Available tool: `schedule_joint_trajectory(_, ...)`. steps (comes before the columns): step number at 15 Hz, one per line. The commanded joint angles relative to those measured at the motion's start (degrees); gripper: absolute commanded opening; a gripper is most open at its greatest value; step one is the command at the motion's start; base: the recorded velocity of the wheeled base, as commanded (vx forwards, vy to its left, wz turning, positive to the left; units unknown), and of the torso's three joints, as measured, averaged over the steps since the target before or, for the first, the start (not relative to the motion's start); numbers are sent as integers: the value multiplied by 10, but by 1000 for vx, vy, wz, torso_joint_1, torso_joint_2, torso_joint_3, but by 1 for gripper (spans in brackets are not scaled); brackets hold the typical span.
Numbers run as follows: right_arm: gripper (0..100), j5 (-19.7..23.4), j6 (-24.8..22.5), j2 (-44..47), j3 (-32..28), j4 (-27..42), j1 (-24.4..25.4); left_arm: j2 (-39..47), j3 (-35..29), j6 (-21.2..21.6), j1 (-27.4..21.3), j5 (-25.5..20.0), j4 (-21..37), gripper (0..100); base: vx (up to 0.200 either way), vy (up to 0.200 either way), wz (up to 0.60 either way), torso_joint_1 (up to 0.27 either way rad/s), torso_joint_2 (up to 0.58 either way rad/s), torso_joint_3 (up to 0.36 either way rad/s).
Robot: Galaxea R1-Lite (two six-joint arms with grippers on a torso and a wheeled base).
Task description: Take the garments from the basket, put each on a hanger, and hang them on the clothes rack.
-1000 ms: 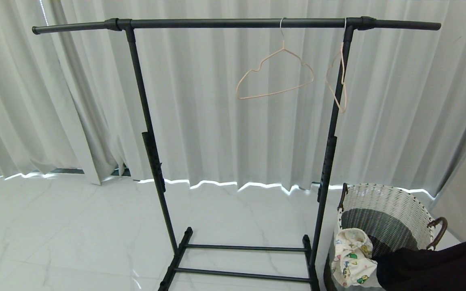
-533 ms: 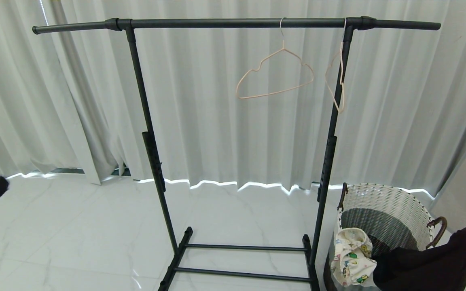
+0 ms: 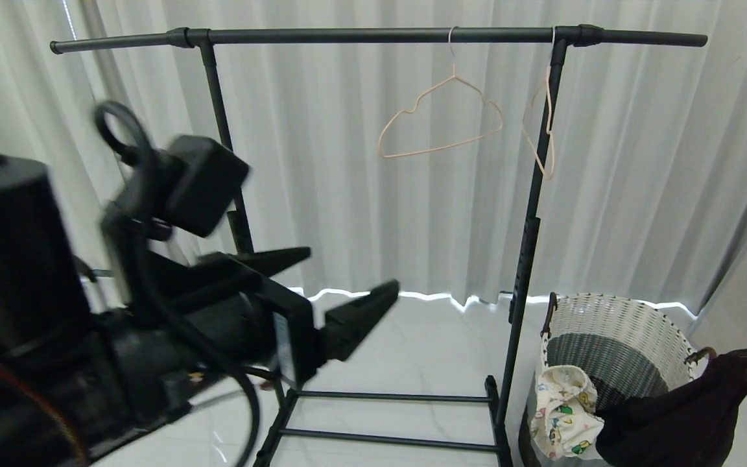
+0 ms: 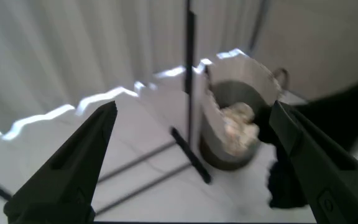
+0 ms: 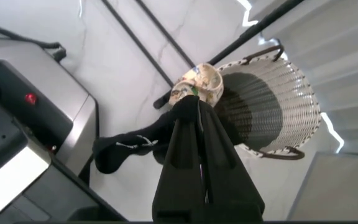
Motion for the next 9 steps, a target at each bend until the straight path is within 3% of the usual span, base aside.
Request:
schedule_joint_trajectory(1, 0, 0, 0, -4, 1, -4, 4, 137, 12, -23, -80, 27, -40, 100, 0, 0, 0, 0, 0, 0)
schedule_joint_trajectory(4, 0, -1, -5, -14, -1, -19, 6, 197, 24, -48, -116, 27, -80, 100, 0, 0, 0, 0, 0, 0)
schedule_joint_trajectory(5, 0, -1, -4, -15, -1, -22, 6, 219, 21, -76, -131, 26, -108, 100, 0, 0, 0, 0, 0, 0)
schedule_joint_trajectory(9, 0, 0, 0, -13, 5, -23, 6, 309, -10, -84, -167, 11, -251, 100, 0, 0, 0, 0, 0, 0)
